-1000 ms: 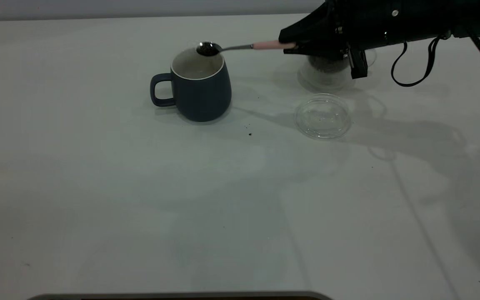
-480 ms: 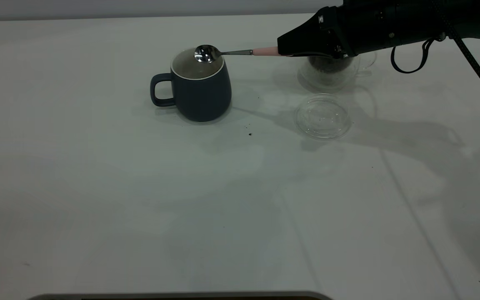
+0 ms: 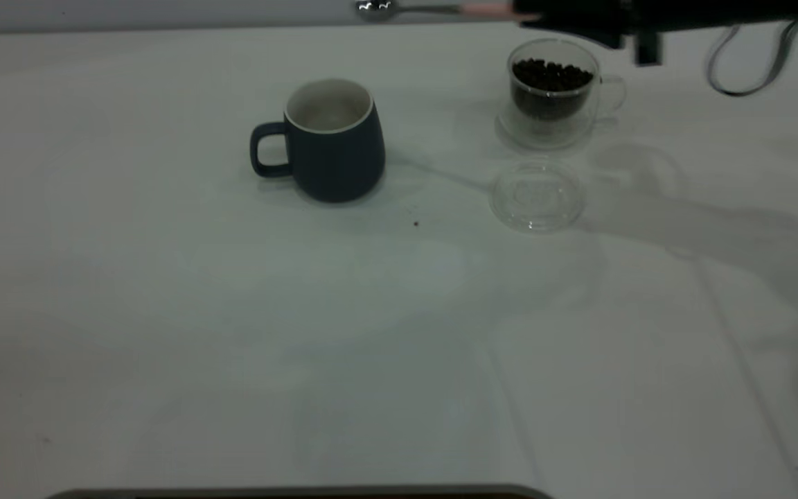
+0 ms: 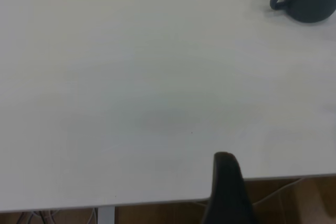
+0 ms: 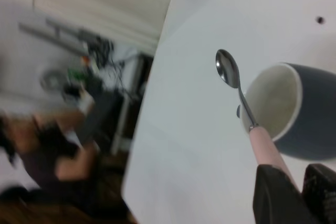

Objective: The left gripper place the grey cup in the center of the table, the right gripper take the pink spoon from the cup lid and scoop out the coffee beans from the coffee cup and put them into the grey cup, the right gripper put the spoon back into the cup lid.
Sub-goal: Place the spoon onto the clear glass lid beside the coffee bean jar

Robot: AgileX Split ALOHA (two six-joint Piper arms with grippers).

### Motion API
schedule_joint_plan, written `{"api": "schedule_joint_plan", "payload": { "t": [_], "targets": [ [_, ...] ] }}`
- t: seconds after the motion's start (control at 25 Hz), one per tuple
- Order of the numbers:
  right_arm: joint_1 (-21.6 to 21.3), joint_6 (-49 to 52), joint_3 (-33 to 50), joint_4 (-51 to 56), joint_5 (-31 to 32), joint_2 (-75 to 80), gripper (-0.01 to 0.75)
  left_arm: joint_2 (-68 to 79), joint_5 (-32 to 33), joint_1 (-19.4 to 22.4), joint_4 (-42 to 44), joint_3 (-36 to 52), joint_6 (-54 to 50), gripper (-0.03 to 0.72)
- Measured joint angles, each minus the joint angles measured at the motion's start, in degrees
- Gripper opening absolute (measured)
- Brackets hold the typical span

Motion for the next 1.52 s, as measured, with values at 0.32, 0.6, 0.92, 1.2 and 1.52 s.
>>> {"api": "schedule_joint_plan", "payload": {
  "t": [0.32,0.6,0.92,1.2,1.52],
  "targets": [
    [-13.57,1.68,16.69,0.52,1.91,-1.87,0.114,0.0,0.0,0.0,0.0,0.0,0.0,0.565],
    [-16.4,-0.37,21.42,0.98,-0.54,1.13,0.114,0.0,0.0,0.0,0.0,0.0,0.0,0.565],
    [-16.44,-3.34,17.65,1.28,0.08,11.38,0.114,0.0,0.0,0.0,0.0,0.0,0.0,0.565],
    [-16.44,-4.9,13.74,1.28,0.14,14.47,0.114,0.0,0.0,0.0,0.0,0.0,0.0,0.565],
    [-16.44,-5.01,9.97,1.28,-0.32,16.99,0.114,0.0,0.0,0.0,0.0,0.0,0.0,0.565]
  ]
}}
